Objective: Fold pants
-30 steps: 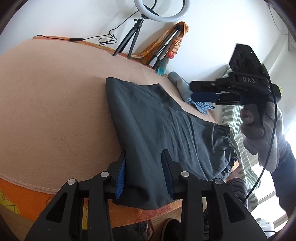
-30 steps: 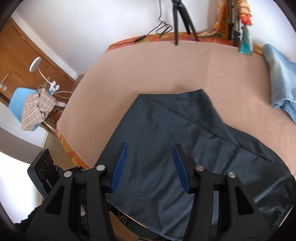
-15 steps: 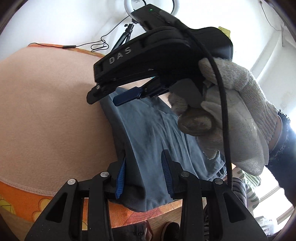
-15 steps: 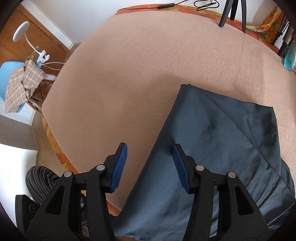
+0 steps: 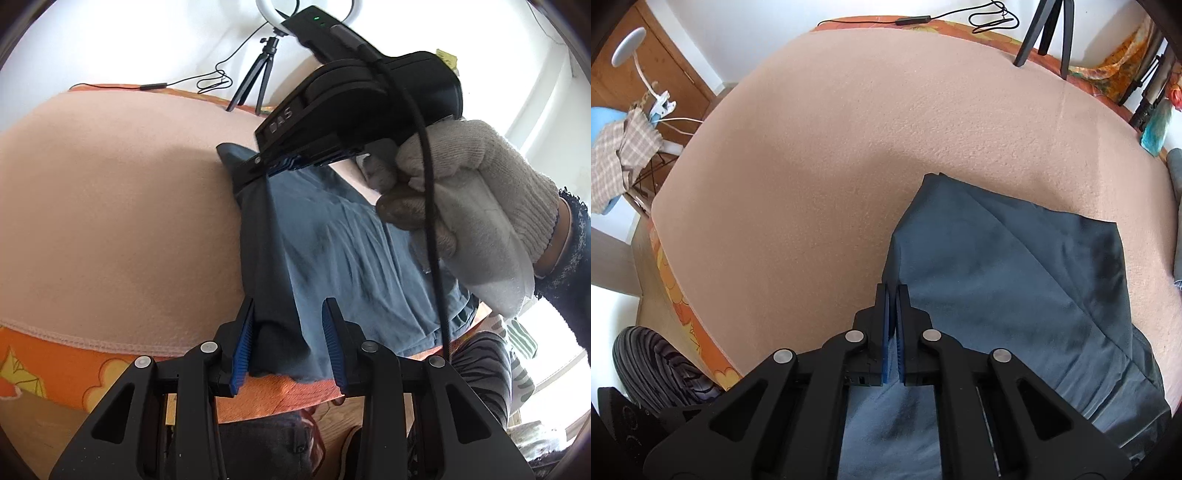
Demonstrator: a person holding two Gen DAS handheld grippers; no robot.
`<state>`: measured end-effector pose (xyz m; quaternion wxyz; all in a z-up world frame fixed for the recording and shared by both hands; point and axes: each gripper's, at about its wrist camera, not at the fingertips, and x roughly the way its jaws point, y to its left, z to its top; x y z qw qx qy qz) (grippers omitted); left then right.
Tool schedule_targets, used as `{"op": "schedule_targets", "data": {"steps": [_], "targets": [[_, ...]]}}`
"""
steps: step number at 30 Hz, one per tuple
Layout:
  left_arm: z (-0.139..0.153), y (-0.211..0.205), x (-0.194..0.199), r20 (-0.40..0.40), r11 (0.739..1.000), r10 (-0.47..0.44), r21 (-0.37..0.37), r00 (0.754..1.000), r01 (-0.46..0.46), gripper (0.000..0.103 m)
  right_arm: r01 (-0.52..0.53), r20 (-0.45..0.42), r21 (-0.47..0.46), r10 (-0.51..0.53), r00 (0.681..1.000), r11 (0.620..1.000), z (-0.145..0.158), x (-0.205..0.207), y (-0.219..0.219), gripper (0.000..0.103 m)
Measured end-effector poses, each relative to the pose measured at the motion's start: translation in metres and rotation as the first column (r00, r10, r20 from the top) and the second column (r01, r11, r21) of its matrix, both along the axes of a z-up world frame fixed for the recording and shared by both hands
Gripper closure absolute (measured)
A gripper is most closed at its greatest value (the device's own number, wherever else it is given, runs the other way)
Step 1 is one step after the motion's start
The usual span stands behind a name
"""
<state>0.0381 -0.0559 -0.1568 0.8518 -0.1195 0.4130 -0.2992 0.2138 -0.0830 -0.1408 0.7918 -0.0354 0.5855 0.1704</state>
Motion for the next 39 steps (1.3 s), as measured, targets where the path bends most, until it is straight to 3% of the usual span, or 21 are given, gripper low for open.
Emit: {"op": "schedule_targets", "data": {"steps": [4,6,16,17,20,22,24,26,29,32,33,34,39], "targets": [[0.0,0.006,-0.007,-0.002,1.0,-0.007,-0.016,1.0,0.007,0.074,0.005,0.017,0.016,-0.006,1.0,1.0,0.006,-0.004,-0.002,0.099],[0.001,0.005,-0.009,0.023,1.0,-0.018,0.003,1.0,0.018,0.091,0.005,0.02,0.018,-0.005,1.0,1.0,0.008,-0.006,-0.004,0.099],[0.002,0.009,-0.018,0.035,1.0,-0.021,0.001,0.999,0.021,0.091,0.015,-0.014,0.06,-0.014,1.0,0.998,0.004,-0.003,-0.013,0.099],[0.002,0.009,-0.019,0.031,1.0,-0.002,0.013,1.0,0.001,0.09,0.016,-0.018,0.063,-0.015,1.0,0.998,0.004,-0.002,-0.013,0.099],[0.001,0.014,-0.012,0.0,0.996,0.087,0.022,0.996,-0.087,0.073,0.009,-0.018,0.062,-0.008,1.0,0.998,0.004,-0.002,-0.013,0.099],[0.001,0.019,-0.007,-0.005,0.99,0.14,0.01,0.99,-0.14,0.07,0.007,-0.018,0.061,-0.006,1.0,0.998,0.006,-0.002,-0.012,0.099],[-0.001,0.02,0.0,-0.027,0.983,0.185,0.018,0.982,-0.185,0.056,0.003,-0.019,0.063,-0.002,1.0,0.998,0.007,-0.003,-0.012,0.099],[-0.005,0.019,0.006,-0.032,0.982,0.188,0.02,0.982,-0.187,0.055,-0.001,-0.019,0.064,0.002,1.0,0.998,0.009,-0.003,-0.012,0.099],[-0.018,0.014,0.018,-0.104,0.989,0.137,-0.048,0.985,-0.143,0.055,-0.005,-0.023,0.07,0.006,1.0,0.998,0.011,-0.003,-0.012,0.099],[-0.023,0.01,0.025,-0.116,0.988,0.089,-0.119,0.989,-0.103,0.063,-0.005,-0.028,0.073,0.007,1.0,0.997,0.012,-0.002,-0.012,0.099],[-0.023,0.007,0.025,-0.104,0.987,0.071,-0.135,0.992,-0.085,0.083,-0.005,-0.031,0.073,0.007,0.999,0.997,0.011,-0.001,-0.012,0.099],[-0.022,0.004,0.024,-0.091,0.988,0.059,-0.138,0.994,-0.071,0.092,-0.007,-0.036,0.073,0.01,0.999,0.997,0.01,0.0,-0.011,0.099],[-0.01,-0.008,0.02,-0.02,0.99,0.043,-0.131,0.999,-0.045,0.096,-0.022,-0.08,0.065,0.027,0.996,0.998,0.008,0.008,-0.009,0.095]]}}
